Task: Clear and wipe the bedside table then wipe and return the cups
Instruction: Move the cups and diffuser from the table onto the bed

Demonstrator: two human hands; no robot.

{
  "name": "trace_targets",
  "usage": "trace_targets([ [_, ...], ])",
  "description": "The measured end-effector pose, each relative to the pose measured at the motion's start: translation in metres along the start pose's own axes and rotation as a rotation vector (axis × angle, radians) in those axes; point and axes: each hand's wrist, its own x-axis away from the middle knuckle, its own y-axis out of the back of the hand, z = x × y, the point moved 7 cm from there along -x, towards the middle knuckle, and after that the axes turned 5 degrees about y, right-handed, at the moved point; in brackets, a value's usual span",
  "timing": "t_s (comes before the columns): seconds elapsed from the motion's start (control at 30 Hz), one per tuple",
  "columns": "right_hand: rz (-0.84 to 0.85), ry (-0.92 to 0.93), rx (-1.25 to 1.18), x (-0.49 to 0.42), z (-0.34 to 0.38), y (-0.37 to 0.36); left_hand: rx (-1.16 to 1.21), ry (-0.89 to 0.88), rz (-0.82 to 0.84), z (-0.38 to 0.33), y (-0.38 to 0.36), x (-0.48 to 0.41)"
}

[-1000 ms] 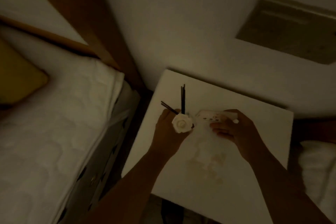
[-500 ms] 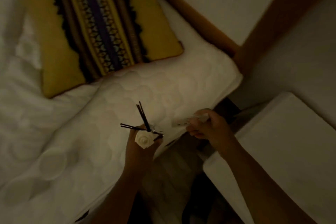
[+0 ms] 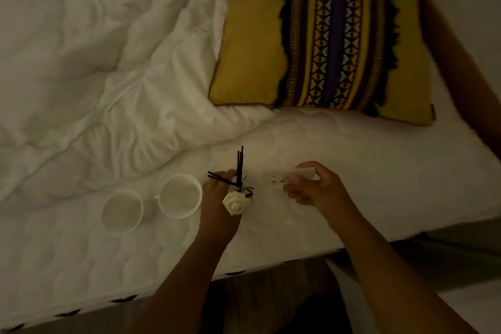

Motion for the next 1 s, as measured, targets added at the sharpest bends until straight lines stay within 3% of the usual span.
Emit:
trace_targets([
  [0.17,-0.007,-0.052,0.009,-0.011,-0.013,-0.016,-0.153,0.008,0.074,0.022,-0.012,-0.011],
  [0.4,-0.05,-0.073,0.068,-0.008,-0.02,-0.016,-0.026,0.042,0.092,0.031,-0.012,-0.006],
  [0.63,-0.189,-0.13,0.078,0.032,-0.021,-0.006,-0.026,0.294,0.229,0.045,-0.002,0.032],
  [0.77,-0.181,-0.227,0.1,0.076,-0.018,-0.02,-0.008,0.371,0.313,0.028,0.027,0.071],
  [1.0,-0.068,-0.24,0.227,0.162,0.055,-0.091,-0.028,0.258,0.325,-0.026,0.141,0.107],
])
